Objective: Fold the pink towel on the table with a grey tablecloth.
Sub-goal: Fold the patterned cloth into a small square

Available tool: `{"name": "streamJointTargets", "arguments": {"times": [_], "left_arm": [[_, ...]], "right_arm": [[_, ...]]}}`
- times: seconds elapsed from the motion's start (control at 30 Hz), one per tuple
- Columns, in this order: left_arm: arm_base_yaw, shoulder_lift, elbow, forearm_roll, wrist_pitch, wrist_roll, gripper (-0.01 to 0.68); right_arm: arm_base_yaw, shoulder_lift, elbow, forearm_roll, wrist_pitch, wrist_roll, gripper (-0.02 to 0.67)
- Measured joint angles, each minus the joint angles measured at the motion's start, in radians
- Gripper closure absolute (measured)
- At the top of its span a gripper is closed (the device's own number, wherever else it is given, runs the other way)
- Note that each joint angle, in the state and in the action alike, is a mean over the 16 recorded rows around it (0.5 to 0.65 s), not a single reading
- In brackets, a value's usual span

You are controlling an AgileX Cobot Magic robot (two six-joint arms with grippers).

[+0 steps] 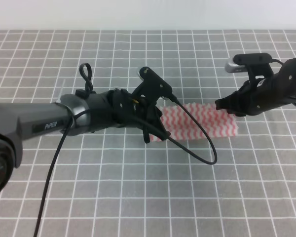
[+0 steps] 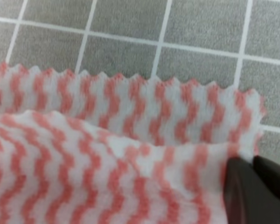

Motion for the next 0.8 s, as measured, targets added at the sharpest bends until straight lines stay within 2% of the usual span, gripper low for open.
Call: {"name": "streamJointTargets", "arguments": {"times": [0.5,0.8], "left_arm": [[0.000,-0.001,0.000,0.000,-0.023,0.005,0.671],[0.000,0.000,0.000,0.000,-0.036,0.005,0.558]], "right_arm": [[0.000,0.004,0.001,0.005,-0.023,0.000,0.665],[0.000,0.004,0.001,0.011,-0.046,-0.002,0.613]]}}
